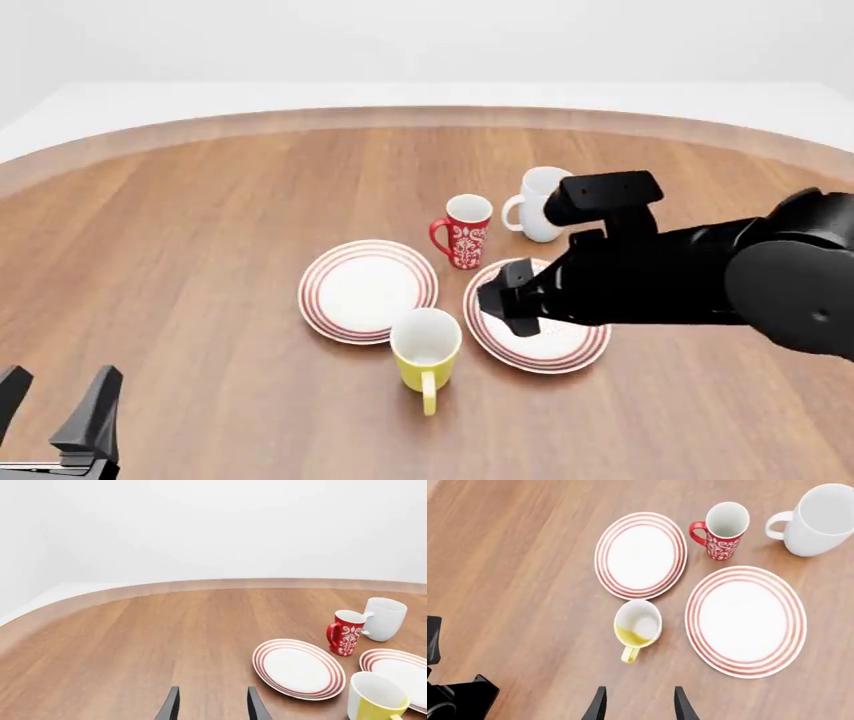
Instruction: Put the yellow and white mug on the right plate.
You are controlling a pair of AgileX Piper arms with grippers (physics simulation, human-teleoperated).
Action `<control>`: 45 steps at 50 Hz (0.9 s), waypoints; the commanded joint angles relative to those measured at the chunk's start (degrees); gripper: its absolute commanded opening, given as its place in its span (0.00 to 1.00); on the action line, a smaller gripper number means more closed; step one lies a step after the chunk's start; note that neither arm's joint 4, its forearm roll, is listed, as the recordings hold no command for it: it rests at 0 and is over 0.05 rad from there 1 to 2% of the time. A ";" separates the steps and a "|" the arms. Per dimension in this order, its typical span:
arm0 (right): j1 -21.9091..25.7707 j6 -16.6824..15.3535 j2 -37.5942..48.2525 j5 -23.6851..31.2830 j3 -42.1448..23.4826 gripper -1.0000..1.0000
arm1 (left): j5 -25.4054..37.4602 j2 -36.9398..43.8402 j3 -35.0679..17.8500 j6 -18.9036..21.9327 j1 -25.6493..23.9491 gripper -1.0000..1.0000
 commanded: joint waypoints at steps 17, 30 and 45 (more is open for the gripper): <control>6.30 10.32 7.68 -1.06 -1.26 1.00 | 0.00 0.00 0.00 0.00 0.00 1.00; 7.37 12.60 11.18 -6.55 2.44 1.00 | 0.00 0.00 0.00 0.00 0.00 1.00; 9.10 14.26 14.44 -9.31 3.12 1.00 | 0.00 0.00 0.00 0.00 0.00 1.00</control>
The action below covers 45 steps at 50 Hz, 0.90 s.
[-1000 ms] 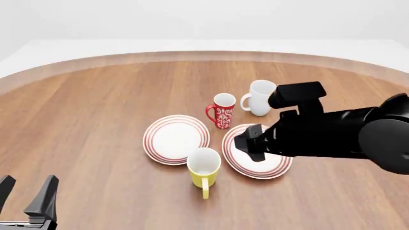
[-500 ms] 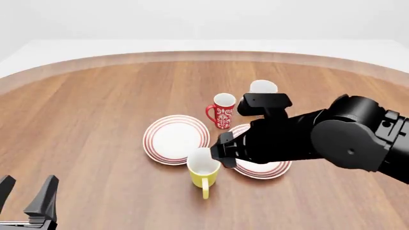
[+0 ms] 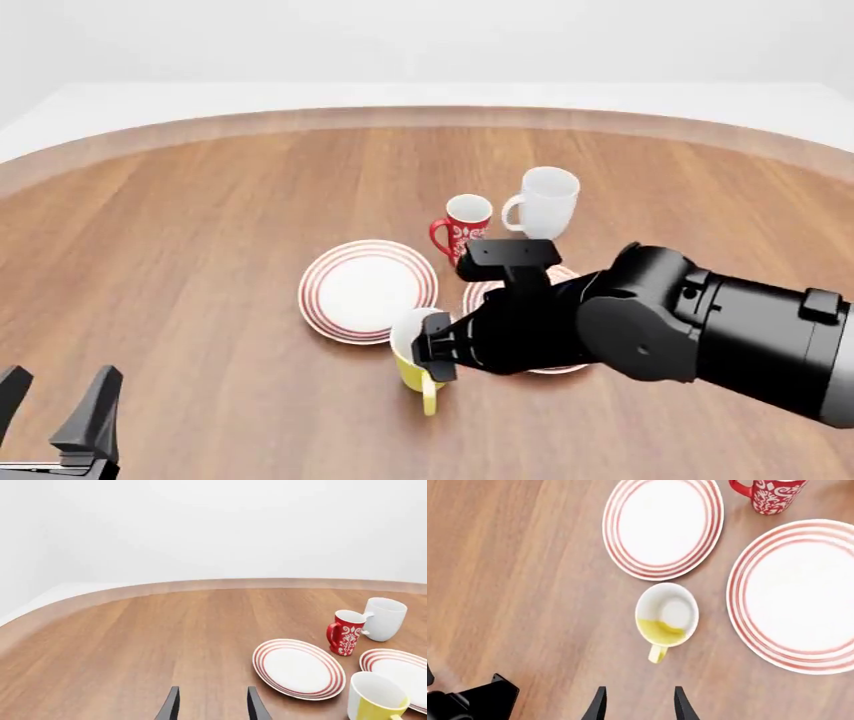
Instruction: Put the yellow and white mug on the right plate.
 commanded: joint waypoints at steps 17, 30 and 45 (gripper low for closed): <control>1.32 2.98 4.34 -6.19 2.31 1.00 | 0.00 0.00 0.00 0.00 0.00 1.00; 0.63 3.35 4.67 -8.90 5.05 1.00 | 0.00 0.00 0.00 0.00 0.00 1.00; -1.19 2.63 5.10 -10.54 5.76 1.00 | 0.00 0.00 0.00 0.00 0.00 1.00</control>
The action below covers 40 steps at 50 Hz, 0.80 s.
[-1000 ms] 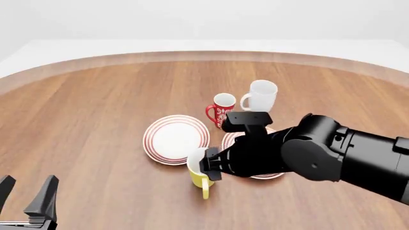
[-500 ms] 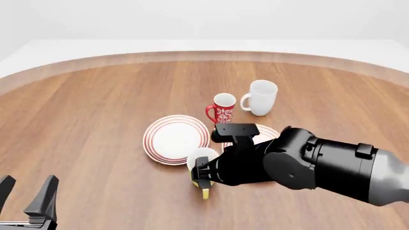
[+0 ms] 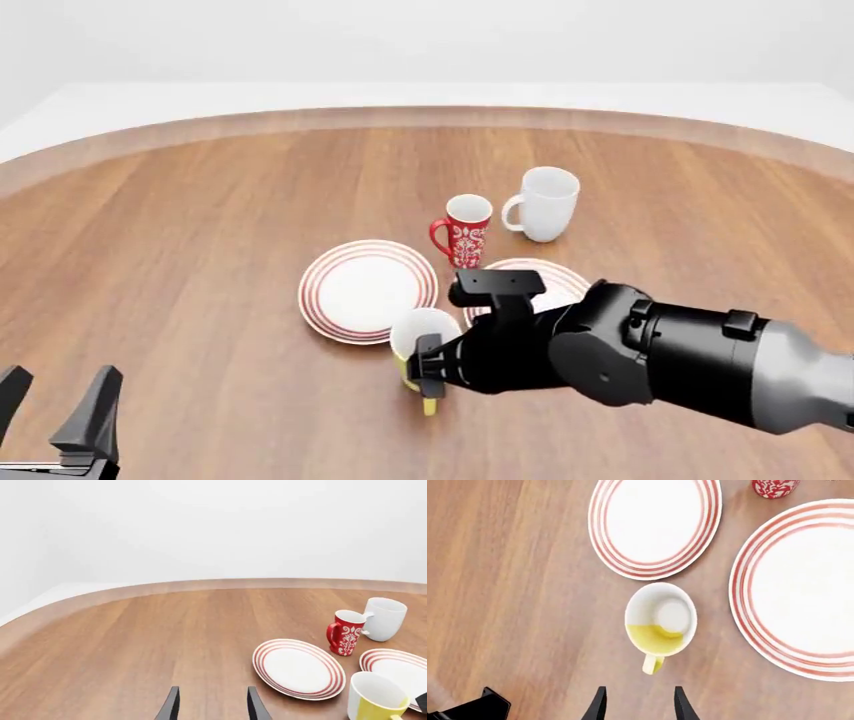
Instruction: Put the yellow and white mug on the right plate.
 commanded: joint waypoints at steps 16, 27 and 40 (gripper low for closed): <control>-0.21 1.07 9.58 -9.35 0.98 1.00 | 0.00 0.00 0.00 0.00 0.00 1.00; 0.06 0.99 9.98 -9.22 0.40 1.00 | 0.00 0.00 0.00 0.00 0.00 1.00; 0.86 1.99 11.29 -11.16 1.64 1.00 | 0.00 0.00 0.00 0.00 0.00 1.00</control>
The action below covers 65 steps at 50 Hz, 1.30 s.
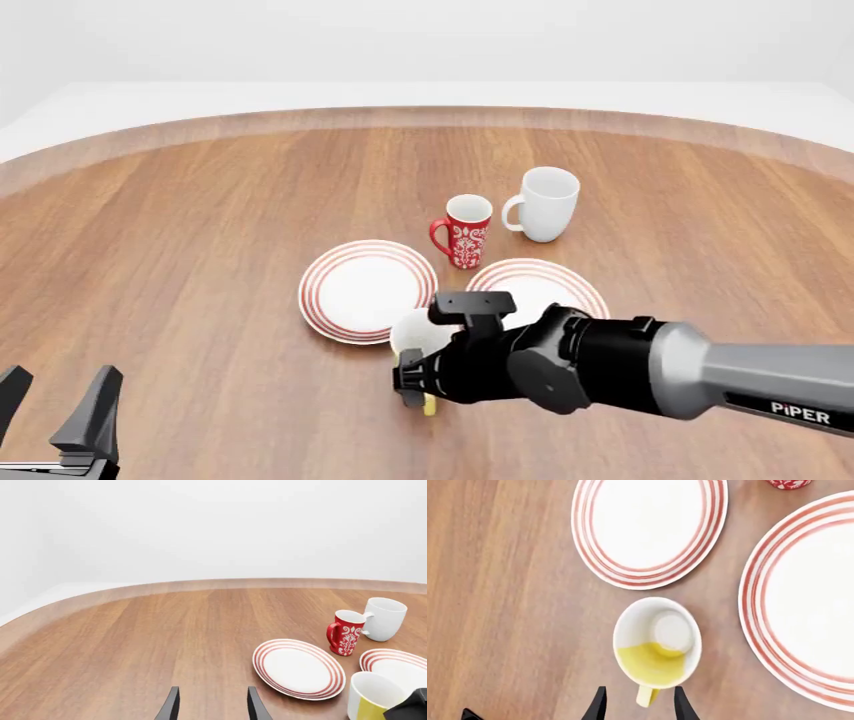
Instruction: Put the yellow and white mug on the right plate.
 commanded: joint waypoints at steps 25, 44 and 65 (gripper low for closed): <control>2.02 3.12 2.86 -6.94 4.64 1.00 | 0.00 0.00 0.00 0.00 0.00 1.00; 2.42 3.87 3.32 -9.05 6.04 1.00 | 0.00 0.00 0.00 0.00 0.00 1.00; 3.26 3.54 3.73 -9.58 5.27 0.00 | 0.00 0.00 0.00 0.00 0.00 1.00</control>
